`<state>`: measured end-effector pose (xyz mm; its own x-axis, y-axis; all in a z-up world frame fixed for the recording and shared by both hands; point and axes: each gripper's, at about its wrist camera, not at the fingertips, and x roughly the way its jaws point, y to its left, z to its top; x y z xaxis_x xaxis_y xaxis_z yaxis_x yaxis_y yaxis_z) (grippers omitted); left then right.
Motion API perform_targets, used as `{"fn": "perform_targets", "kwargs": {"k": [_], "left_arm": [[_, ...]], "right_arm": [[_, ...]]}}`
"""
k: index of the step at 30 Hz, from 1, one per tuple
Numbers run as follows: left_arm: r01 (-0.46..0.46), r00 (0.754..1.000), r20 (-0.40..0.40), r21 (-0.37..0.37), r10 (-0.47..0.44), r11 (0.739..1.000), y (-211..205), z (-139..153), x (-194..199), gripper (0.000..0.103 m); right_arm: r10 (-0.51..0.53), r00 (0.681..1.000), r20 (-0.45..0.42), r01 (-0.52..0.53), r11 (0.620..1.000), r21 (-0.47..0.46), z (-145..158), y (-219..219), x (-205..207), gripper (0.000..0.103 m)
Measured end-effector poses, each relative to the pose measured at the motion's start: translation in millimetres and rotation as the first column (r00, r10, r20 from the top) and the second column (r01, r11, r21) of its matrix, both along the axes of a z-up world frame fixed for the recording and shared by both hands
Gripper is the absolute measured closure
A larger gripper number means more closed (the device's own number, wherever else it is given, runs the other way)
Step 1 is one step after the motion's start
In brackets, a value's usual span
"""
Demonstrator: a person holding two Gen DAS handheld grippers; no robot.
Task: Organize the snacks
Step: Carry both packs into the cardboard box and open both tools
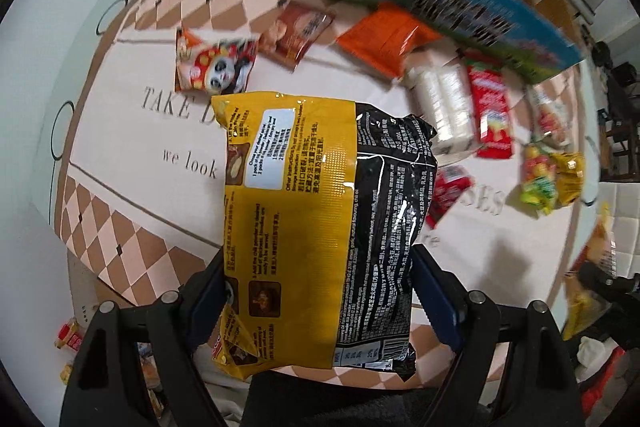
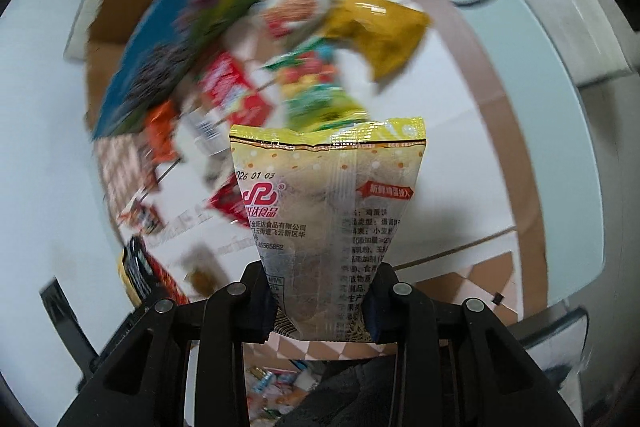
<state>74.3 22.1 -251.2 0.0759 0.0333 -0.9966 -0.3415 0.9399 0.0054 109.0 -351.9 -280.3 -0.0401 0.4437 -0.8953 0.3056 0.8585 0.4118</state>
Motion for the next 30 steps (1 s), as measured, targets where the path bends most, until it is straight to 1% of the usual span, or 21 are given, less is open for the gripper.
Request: {"fn": "perform_targets", "kwargs": {"k": [1, 5, 9, 12, 15, 16, 20, 22, 24, 27, 28, 30], "left_arm": [[0.005, 1.000, 0.016, -0.003, -0.005, 1.000, -3, 6, 3, 0.019], [0.034, 0.995, 0.093, -0.015, -0.032, 0.999, -16, 45, 24, 0.019], [0.075, 0.985, 0.158, -0.009, -0.073, 0.997, -26, 75, 47, 0.019], [0.109, 0.975, 0.195, -0.015, -0.104, 0.994, -29, 95, 74, 0.019], [0.138, 0.967, 0.218, -0.025, -0.129, 0.990, -27, 109, 109, 0.019], [0.148, 0.966, 0.220, -0.027, -0.138, 0.989, -25, 112, 126, 0.019], [0.182, 0.962, 0.214, -0.050, -0.168, 0.982, -17, 114, 185, 0.019], [0.204, 0.962, 0.199, -0.062, -0.188, 0.977, -10, 109, 221, 0.019], [0.214, 0.962, 0.186, -0.074, -0.197, 0.974, -7, 103, 248, 0.019], [0.228, 0.967, 0.144, -0.104, -0.212, 0.968, 0, 84, 299, 0.019], [0.228, 0.968, 0.134, -0.114, -0.212, 0.967, -1, 79, 310, 0.019], [0.231, 0.971, 0.099, -0.142, -0.218, 0.963, 1, 59, 342, 0.018]], "right_arm": [[0.021, 1.000, 0.018, -0.021, 1.000, 0.007, 7, 6, 2, 0.068], [0.093, 0.991, 0.098, -0.096, 0.995, 0.028, 37, 30, 13, 0.068], [0.122, 0.978, 0.170, -0.131, 0.990, 0.042, 67, 44, 28, 0.068], [0.135, 0.965, 0.225, -0.147, 0.988, 0.041, 88, 54, 47, 0.068], [0.138, 0.950, 0.279, -0.153, 0.988, 0.034, 105, 62, 71, 0.068], [0.135, 0.947, 0.293, -0.149, 0.988, 0.028, 110, 68, 81, 0.068], [0.141, 0.930, 0.340, -0.151, 0.989, 0.003, 119, 85, 129, 0.068], [0.148, 0.925, 0.351, -0.155, 0.988, -0.006, 120, 96, 156, 0.068], [0.161, 0.920, 0.358, -0.164, 0.986, -0.021, 118, 107, 185, 0.068], [0.194, 0.920, 0.341, -0.190, 0.981, -0.045, 103, 125, 227, 0.068], [0.202, 0.922, 0.330, -0.194, 0.979, -0.056, 96, 129, 242, 0.068], [0.224, 0.926, 0.304, -0.212, 0.975, -0.073, 78, 137, 270, 0.068]]}}
